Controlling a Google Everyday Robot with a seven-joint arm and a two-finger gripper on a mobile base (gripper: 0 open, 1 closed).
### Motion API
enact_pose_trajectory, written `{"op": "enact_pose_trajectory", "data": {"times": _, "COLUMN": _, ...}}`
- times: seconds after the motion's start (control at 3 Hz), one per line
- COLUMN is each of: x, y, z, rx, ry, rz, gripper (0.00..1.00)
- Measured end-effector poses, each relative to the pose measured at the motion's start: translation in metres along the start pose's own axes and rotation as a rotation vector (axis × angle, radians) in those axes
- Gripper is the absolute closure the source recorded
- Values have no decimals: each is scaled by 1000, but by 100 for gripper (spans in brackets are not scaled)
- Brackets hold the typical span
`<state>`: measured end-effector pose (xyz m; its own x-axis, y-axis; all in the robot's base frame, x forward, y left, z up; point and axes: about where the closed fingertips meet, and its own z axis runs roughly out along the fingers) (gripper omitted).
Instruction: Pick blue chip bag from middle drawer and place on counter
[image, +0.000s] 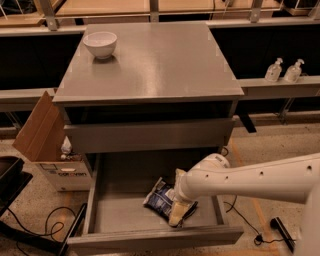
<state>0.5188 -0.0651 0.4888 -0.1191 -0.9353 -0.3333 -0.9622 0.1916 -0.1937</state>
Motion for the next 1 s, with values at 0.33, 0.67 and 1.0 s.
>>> {"op": "enact_pose_trajectory", "data": {"times": 0.33, "x": 8, "y": -4, "z": 47, "rx": -10, "ry": -26, "rz": 15, "gripper": 0}}
{"op": "enact_pose_trajectory", "data": {"times": 0.67, "x": 19, "y": -7, "z": 83, "rx": -25, "ry": -35, "rz": 41, "gripper": 0}}
{"op": "enact_pose_trajectory", "data": {"times": 1.0, "x": 31, "y": 2, "z": 113, "rx": -60, "ry": -27, "rz": 73, "gripper": 14}}
